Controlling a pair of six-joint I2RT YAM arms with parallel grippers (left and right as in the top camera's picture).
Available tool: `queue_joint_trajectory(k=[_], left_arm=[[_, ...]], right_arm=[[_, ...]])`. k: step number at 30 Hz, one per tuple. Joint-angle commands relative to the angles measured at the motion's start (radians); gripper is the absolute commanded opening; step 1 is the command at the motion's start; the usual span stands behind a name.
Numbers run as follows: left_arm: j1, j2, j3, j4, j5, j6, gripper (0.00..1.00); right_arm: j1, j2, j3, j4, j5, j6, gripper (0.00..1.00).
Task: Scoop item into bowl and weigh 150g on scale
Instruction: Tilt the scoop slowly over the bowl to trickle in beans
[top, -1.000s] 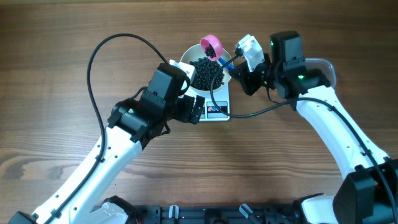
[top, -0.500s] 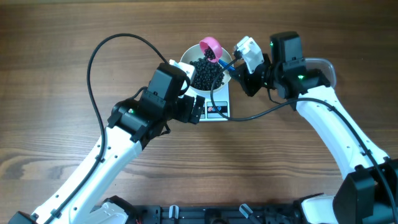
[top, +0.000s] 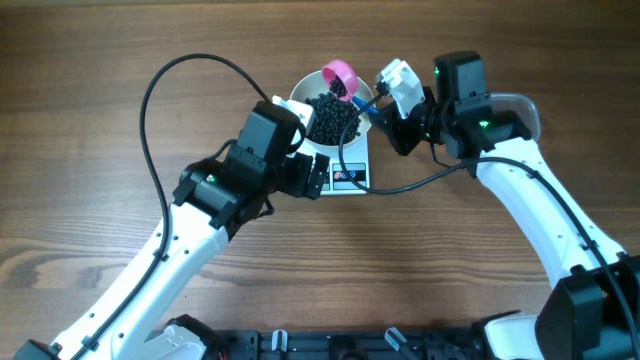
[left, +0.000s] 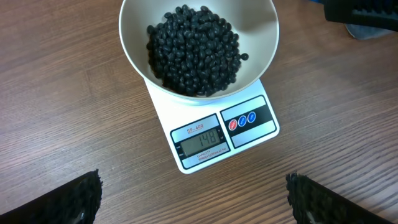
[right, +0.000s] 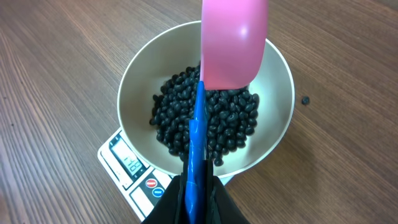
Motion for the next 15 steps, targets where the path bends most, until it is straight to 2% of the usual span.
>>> queue_joint_trajectory(k=[1,15], left_arm=[[0.002,0.007,0.014,0.002,0.008,0.011,1.00],[0.002,0.008,0.014,0.002,0.008,0.011,1.00]], right_arm=[[0.004,0.011,-0.002,0.000,-0.013,0.040,0.04],[0.004,0.011,-0.002,0.008,-0.013,0.053,0.05]])
